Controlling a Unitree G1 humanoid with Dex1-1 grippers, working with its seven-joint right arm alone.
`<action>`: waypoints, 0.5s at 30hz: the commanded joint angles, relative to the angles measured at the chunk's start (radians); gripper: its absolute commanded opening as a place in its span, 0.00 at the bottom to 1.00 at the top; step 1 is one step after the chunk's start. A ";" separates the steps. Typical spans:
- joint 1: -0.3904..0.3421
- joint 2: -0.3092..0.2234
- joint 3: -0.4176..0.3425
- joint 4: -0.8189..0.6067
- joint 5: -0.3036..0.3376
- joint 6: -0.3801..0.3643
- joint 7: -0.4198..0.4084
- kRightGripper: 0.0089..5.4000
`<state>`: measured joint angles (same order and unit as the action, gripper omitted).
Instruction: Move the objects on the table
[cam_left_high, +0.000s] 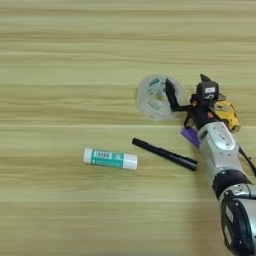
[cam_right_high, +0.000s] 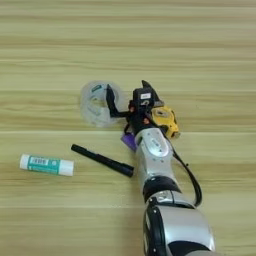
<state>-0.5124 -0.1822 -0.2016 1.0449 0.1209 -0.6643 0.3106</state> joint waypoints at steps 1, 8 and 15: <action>-0.081 -0.020 0.002 -0.031 -0.003 -0.008 -0.010 1.00; -0.083 -0.020 0.003 -0.027 -0.004 -0.012 -0.010 1.00; -0.088 -0.021 -0.015 -0.068 0.046 0.000 0.047 1.00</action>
<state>-0.5205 -0.1817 -0.2062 1.0556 0.1429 -0.6671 0.3429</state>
